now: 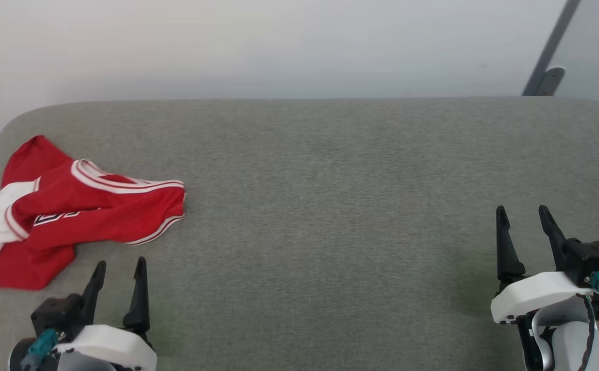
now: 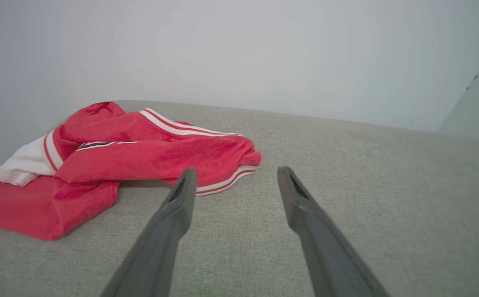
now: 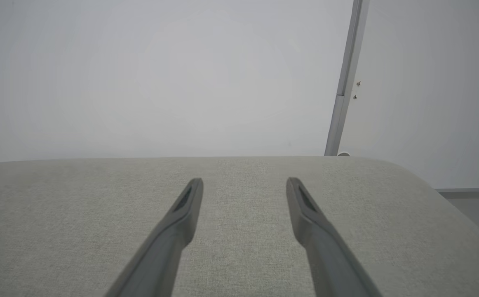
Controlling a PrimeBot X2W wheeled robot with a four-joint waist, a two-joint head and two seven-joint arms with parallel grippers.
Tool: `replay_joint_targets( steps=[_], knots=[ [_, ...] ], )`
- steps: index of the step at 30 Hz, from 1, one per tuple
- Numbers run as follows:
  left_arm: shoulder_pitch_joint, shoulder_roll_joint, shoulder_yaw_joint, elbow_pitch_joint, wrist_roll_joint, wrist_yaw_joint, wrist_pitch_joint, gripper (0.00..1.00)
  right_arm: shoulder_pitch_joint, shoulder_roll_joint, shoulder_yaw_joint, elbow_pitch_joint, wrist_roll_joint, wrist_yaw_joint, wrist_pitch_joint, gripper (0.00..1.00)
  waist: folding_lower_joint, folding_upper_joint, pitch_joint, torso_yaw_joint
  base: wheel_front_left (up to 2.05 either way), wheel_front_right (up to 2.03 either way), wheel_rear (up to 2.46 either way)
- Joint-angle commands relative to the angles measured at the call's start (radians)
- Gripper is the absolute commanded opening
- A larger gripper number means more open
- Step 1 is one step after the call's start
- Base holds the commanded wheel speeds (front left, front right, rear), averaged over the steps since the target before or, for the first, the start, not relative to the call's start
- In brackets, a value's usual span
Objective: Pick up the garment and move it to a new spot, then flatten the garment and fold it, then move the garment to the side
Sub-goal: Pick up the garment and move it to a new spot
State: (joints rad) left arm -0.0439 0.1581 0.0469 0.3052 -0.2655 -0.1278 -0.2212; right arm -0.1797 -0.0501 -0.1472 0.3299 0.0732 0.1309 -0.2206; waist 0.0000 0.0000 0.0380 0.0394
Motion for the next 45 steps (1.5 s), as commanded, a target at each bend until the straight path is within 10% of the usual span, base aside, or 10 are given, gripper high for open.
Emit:
replay_joint_targets(
  steps=[1, 24, 35, 45],
  knots=[
    [-0.019, 0.004, 0.001, -0.002, 0.021, -0.004, -0.008, 1.00, -0.009, 0.000, 0.000, -0.003, -0.015, 0.000, -0.010, 1.00, 0.0000, 0.0000, 0.003, 0.016, 0.00, 0.00, 0.00],
    [0.079, -0.059, 0.122, -0.028, 0.130, -0.002, -0.046, 1.00, -0.058, -0.001, 0.295, 0.091, -0.029, 0.000, -0.046, 1.00, 0.0000, 0.0000, -0.010, 0.414, 0.00, 0.00, 0.00],
    [0.037, -0.035, 0.097, -0.043, 0.093, -0.003, -0.046, 1.00, -0.087, -0.001, 0.322, 0.087, -0.027, 0.000, -0.046, 1.00, 0.0000, 0.0000, 0.045, 0.337, 0.00, 0.00, 0.00],
    [-0.264, 0.208, -0.110, 0.034, -0.054, -0.002, -0.045, 1.00, -0.145, -0.001, 0.328, 0.055, -0.047, 0.000, -0.045, 1.00, 0.0000, 0.0000, 0.197, 0.162, 0.00, 0.00, 0.00]
  ],
)
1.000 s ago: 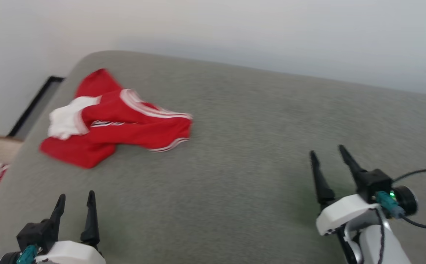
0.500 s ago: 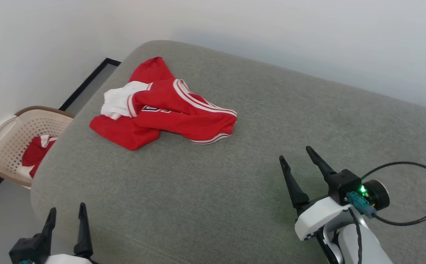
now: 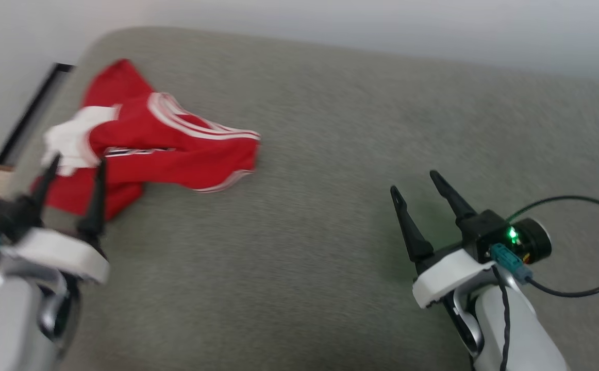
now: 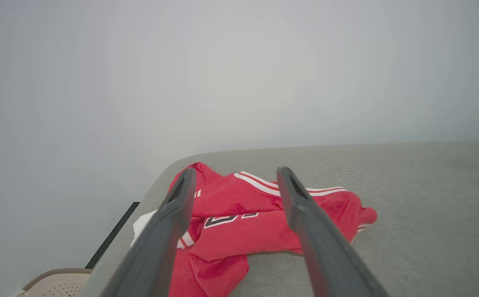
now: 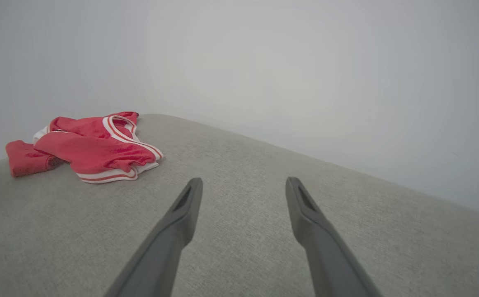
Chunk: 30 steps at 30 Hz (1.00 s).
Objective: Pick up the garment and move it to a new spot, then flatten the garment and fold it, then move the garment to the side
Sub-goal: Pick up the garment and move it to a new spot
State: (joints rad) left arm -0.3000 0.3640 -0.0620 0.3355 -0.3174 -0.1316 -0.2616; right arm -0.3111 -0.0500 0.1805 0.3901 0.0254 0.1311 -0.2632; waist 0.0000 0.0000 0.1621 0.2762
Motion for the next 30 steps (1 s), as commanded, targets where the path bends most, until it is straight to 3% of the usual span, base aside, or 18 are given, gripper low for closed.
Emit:
replay_joint_targets(
  steps=[1, 5, 12, 17, 22, 23, 24, 25, 26, 30],
  knots=[
    [-0.047, 0.037, -0.028, 0.031, -0.036, 0.002, -0.005, 1.00, -0.021, -0.001, 0.001, -0.011, 0.002, -0.001, -0.002, 1.00, 0.0000, 0.0000, 0.092, -0.095, 0.00, 0.00, 0.00],
    [-0.201, 0.211, -0.205, 0.189, -0.181, 0.002, 0.005, 1.00, -0.040, -0.001, 0.020, -0.033, 0.013, -0.001, -0.002, 1.00, 0.0000, 0.0000, 0.164, -0.181, 0.00, 0.00, 0.00],
    [-0.362, 0.449, -0.542, 0.286, -0.565, 0.002, 0.279, 1.00, -0.045, 0.000, 0.038, -0.073, 0.019, -0.001, -0.002, 1.00, 0.0000, 0.0000, 0.247, -0.297, 0.00, 0.00, 0.00],
    [-0.400, 0.567, -0.677, 0.276, -0.782, 0.002, 0.421, 1.00, -0.055, 0.000, 0.029, -0.106, 0.007, -0.001, -0.002, 1.00, 0.0000, 0.0000, 0.299, -0.356, 0.00, 0.00, 0.00],
    [-0.410, 0.594, -0.776, 0.342, -0.922, 0.002, 0.492, 1.00, -0.057, -0.001, 0.024, -0.145, 0.002, -0.001, -0.002, 1.00, 0.0000, 0.0000, 0.346, -0.397, 0.00, 0.00, 0.00],
    [-0.415, 0.591, -0.786, 0.352, -0.936, 0.003, 0.491, 0.88, -0.054, 0.000, 0.024, -0.148, 0.002, -0.001, -0.002, 1.00, 0.0000, 0.0000, 0.347, -0.400, 0.00, 0.00, 0.00],
    [-0.421, 0.586, -0.801, 0.358, -0.947, 0.004, 0.489, 0.58, -0.051, 0.000, 0.024, -0.150, 0.002, -0.001, -0.002, 1.00, 0.0000, 0.0000, 0.346, -0.401, 0.00, 0.00, 0.00],
    [-0.427, 0.582, -0.810, 0.362, -0.955, 0.005, 0.473, 0.06, -0.048, 0.000, 0.022, -0.150, 0.002, -0.001, -0.002, 1.00, 0.0000, 0.0000, 0.343, -0.402, 0.00, 0.00, 0.00],
    [-0.433, 0.580, -0.815, 0.364, -0.960, 0.005, 0.457, 0.00, -0.045, 0.000, 0.018, -0.151, 0.002, -0.001, -0.002, 1.00, 0.0000, 0.0000, 0.337, -0.401, 0.00, 0.00, 0.00],
    [-0.480, 0.597, -0.832, 0.349, -0.943, 0.000, 0.345, 0.00, -0.027, 0.000, 0.004, -0.145, 0.013, -0.001, -0.002, 1.00, 0.0000, 0.0000, 0.288, -0.387, 0.00, 0.00, 0.00]
  ],
)
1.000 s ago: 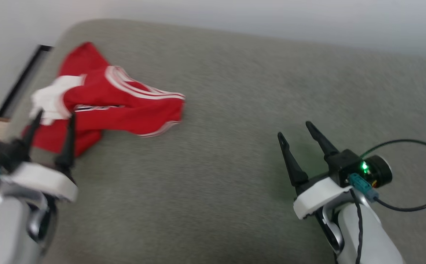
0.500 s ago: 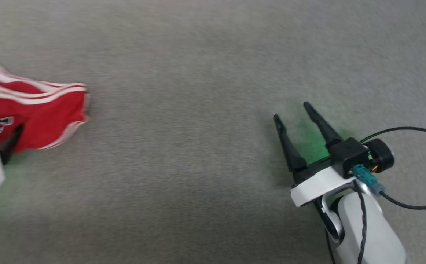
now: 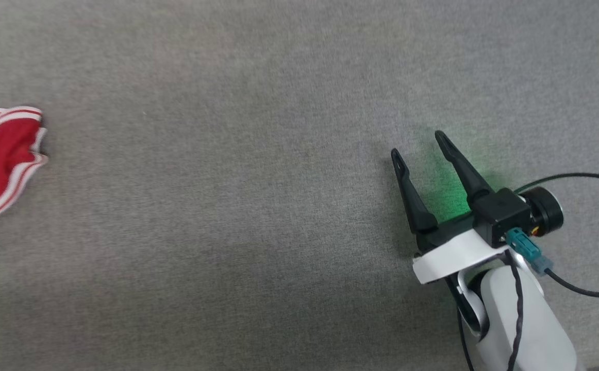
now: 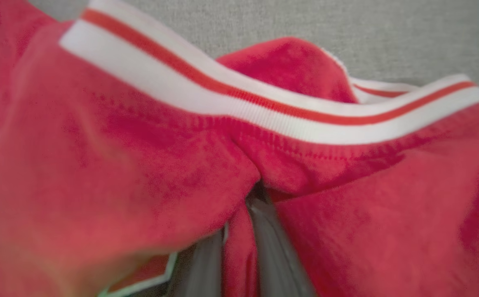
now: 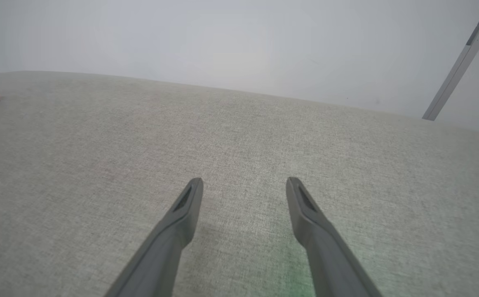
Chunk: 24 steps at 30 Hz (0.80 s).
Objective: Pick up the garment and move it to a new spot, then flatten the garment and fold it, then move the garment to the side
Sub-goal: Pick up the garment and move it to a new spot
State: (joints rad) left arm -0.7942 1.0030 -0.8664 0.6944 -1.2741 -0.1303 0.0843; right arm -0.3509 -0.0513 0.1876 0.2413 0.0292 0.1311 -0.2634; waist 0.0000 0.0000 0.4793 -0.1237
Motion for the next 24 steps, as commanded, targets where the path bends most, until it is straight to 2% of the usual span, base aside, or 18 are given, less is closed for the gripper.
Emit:
replay_joint_targets(
  steps=[1, 7, 10, 11, 15, 19, 24],
  knots=[
    [-0.001, -0.043, -0.030, -0.022, 0.007, -0.003, -0.025, 0.00, 0.014, 0.001, -0.007, 0.006, 0.012, -0.001, -0.002, 1.00, 0.0000, 0.0000, -0.046, 0.016, 0.00, 0.00, 0.00],
    [-0.057, -0.036, -0.053, -0.176, -0.066, 0.000, -0.078, 0.00, 0.038, 0.000, -0.010, 0.023, 0.053, -0.001, -0.002, 1.00, 0.0000, 0.0000, -0.137, 0.021, 0.00, 0.00, 0.00],
    [-0.074, -0.037, -0.080, -0.310, -0.092, 0.000, -0.069, 0.00, 0.054, 0.001, -0.005, 0.028, 0.080, -0.001, -0.002, 1.00, 0.0000, 0.0000, -0.168, 0.008, 0.00, 0.00, 0.00],
    [-0.074, -0.037, -0.080, -0.310, -0.092, 0.000, -0.069, 0.00, 0.054, 0.001, -0.005, 0.028, 0.080, -0.001, -0.002, 1.00, 0.0000, 0.0000, -0.168, 0.008, 0.00, 0.00, 0.00],
    [-0.102, -0.070, -0.116, -0.479, -0.135, 0.000, -0.034, 0.00, 0.074, -0.001, -0.003, 0.023, 0.118, -0.001, -0.002, 1.00, 0.0000, 0.0000, -0.189, -0.032, 0.00, 0.00, 0.00],
    [-0.142, -0.134, -0.158, -0.594, -0.140, 0.000, 0.009, 0.00, 0.090, 0.001, 0.002, 0.003, 0.166, -0.001, -0.002, 1.00, 0.0000, 0.0000, -0.177, -0.094, 0.00, 0.00, 0.00],
    [-0.225, -0.267, -0.220, -0.632, -0.112, 0.000, 0.067, 0.00, 0.107, 0.001, 0.008, -0.024, 0.233, -0.001, -0.002, 1.00, 0.0000, 0.0000, -0.138, -0.186, 0.00, 0.00, 0.00]
  ],
)
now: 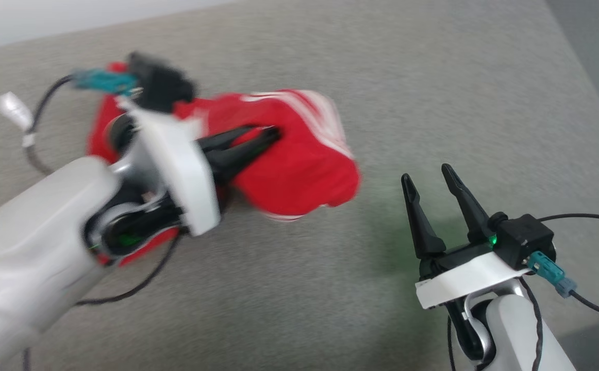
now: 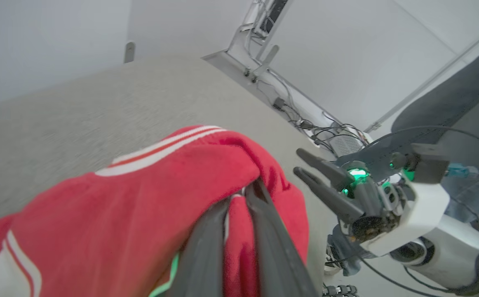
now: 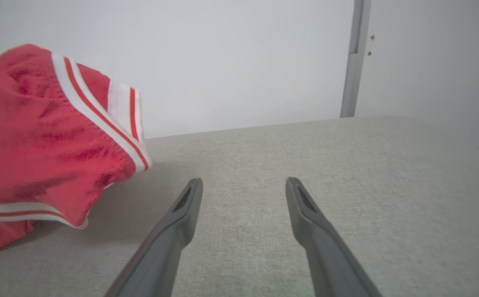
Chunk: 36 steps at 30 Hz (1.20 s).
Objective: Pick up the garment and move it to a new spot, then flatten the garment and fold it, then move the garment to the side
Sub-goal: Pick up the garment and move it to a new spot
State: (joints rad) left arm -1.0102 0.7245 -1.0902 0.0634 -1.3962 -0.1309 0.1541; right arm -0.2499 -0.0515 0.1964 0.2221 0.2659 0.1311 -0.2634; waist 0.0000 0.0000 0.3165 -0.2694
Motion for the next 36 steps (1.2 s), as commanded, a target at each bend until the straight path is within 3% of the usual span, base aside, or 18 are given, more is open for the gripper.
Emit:
replay_joint_targets(
  steps=[1, 4, 6, 15, 20, 29, 30, 31, 33, 34, 35, 36],
  knots=[
    [-0.027, -0.016, -0.001, 0.000, 0.011, 0.000, 0.003, 0.00, 0.008, 0.001, 0.008, -0.009, 0.012, -0.001, -0.002, 1.00, 0.0000, 0.0000, 0.035, -0.063, 0.00, 0.00, 0.00],
    [-0.062, -0.082, 0.013, 0.019, -0.043, 0.000, 0.005, 0.00, 0.021, 0.001, 0.012, -0.022, 0.052, -0.001, -0.002, 1.00, 0.0000, 0.0000, 0.057, -0.123, 0.00, 0.00, 0.00],
    [-0.073, -0.095, 0.027, 0.064, -0.075, 0.000, 0.004, 0.00, 0.032, 0.001, 0.017, -0.034, 0.081, -0.001, -0.002, 1.00, 0.0000, 0.0000, 0.069, -0.164, 0.00, 0.00, 0.00],
    [-0.044, -0.013, -0.031, 0.425, -0.021, 0.000, 0.040, 0.00, 0.079, 0.001, 0.018, -0.058, 0.156, -0.001, -0.002, 1.00, 0.0000, 0.0000, 0.091, -0.282, 0.00, 0.00, 0.00],
    [-0.050, 0.026, -0.089, 0.524, 0.036, 0.002, 0.050, 0.00, 0.095, 0.002, 0.015, -0.071, 0.167, -0.001, -0.002, 1.00, 0.0000, 0.0000, 0.093, -0.297, 0.00, 0.00, 0.00],
    [-0.058, 0.012, -0.190, 0.498, 0.202, 0.002, 0.071, 0.00, 0.075, 0.001, 0.032, -0.086, 0.168, -0.001, -0.002, 1.00, 0.0000, 0.0000, 0.114, -0.290, 0.00, 0.00, 0.00],
    [-0.062, 0.007, -0.192, 0.495, 0.203, 0.001, 0.061, 0.07, 0.071, 0.001, 0.030, -0.088, 0.162, -0.001, -0.002, 1.00, 0.0000, 0.0000, 0.113, -0.285, 0.00, 0.00, 0.00],
    [-0.062, 0.007, -0.192, 0.495, 0.203, 0.001, 0.061, 0.07, 0.071, 0.001, 0.030, -0.088, 0.162, -0.001, -0.002, 1.00, 0.0000, 0.0000, 0.113, -0.285, 0.00, 0.00, 0.00],
    [-0.077, -0.002, -0.192, 0.485, 0.213, 0.001, 0.034, 0.56, 0.066, 0.001, 0.021, -0.086, 0.148, -0.001, -0.002, 1.00, 0.0000, 0.0000, 0.104, -0.270, 0.00, 0.00, 0.00],
    [-0.086, -0.008, -0.190, 0.479, 0.209, 0.001, 0.012, 0.93, 0.062, 0.001, 0.014, -0.083, 0.138, -0.001, -0.002, 1.00, 0.0000, 0.0000, 0.095, -0.259, 0.00, 0.00, 0.00],
    [-0.095, -0.013, -0.188, 0.474, 0.204, 0.001, -0.009, 1.00, 0.059, 0.000, 0.005, -0.078, 0.128, -0.001, -0.002, 1.00, 0.0000, 0.0000, 0.086, -0.246, 0.00, 0.00, 0.00],
    [-0.107, -0.017, -0.186, 0.466, 0.210, 0.001, -0.029, 1.00, 0.055, 0.001, -0.002, -0.073, 0.115, -0.001, -0.002, 1.00, 0.0000, 0.0000, 0.074, -0.231, 0.00, 0.00, 0.00]
  ],
)
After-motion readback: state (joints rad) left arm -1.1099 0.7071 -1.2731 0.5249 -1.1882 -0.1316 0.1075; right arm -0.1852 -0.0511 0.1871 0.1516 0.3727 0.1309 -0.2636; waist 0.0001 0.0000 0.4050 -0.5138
